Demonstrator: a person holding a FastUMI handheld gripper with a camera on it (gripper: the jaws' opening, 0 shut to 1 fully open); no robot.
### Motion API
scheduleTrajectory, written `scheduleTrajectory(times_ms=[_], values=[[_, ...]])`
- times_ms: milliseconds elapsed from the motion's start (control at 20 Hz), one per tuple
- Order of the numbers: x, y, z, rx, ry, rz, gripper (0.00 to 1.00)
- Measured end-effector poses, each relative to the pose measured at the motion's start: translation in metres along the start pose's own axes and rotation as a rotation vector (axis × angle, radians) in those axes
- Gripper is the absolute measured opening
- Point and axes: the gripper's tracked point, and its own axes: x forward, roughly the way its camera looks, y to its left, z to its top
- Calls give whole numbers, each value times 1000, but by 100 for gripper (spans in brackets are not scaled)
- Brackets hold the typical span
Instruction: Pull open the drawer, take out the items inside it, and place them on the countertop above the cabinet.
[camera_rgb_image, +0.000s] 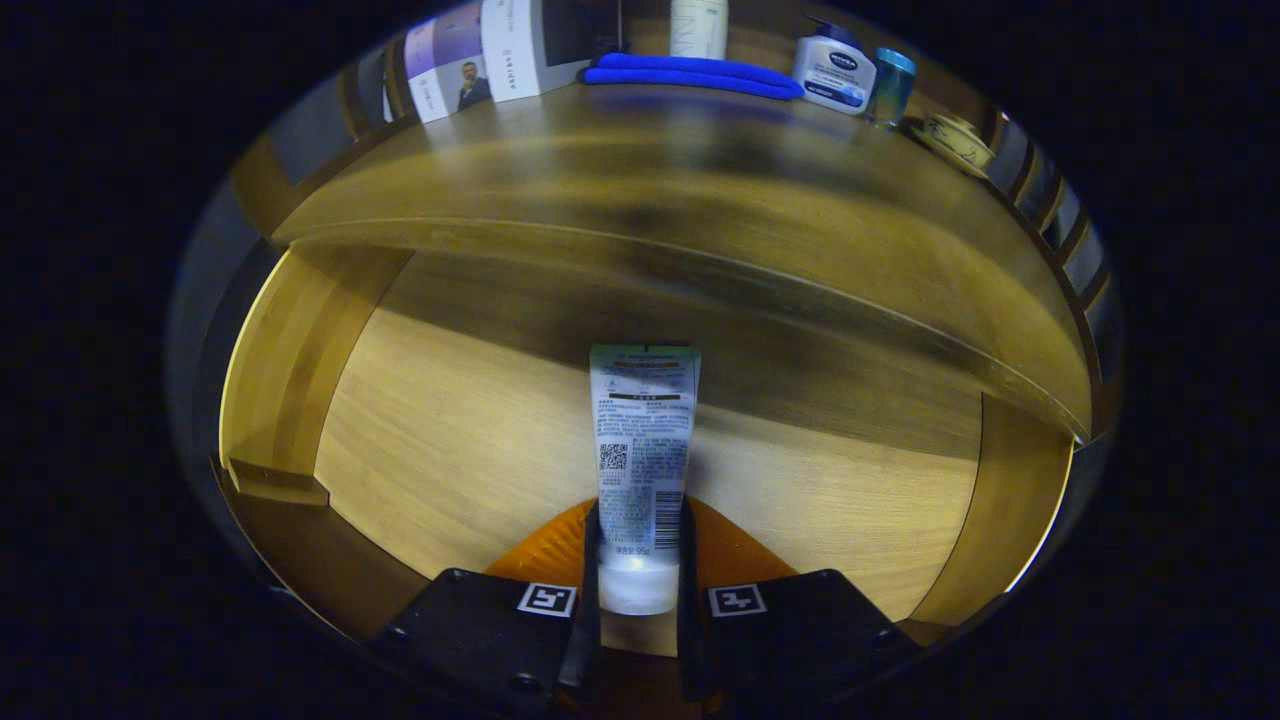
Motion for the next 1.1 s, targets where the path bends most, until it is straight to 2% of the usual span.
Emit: scheduleTrajectory(times_ms=[650,1100], values=[[-78,20,-6,-24,-107,139,33],[-125,8,13,17,-191,167,33]])
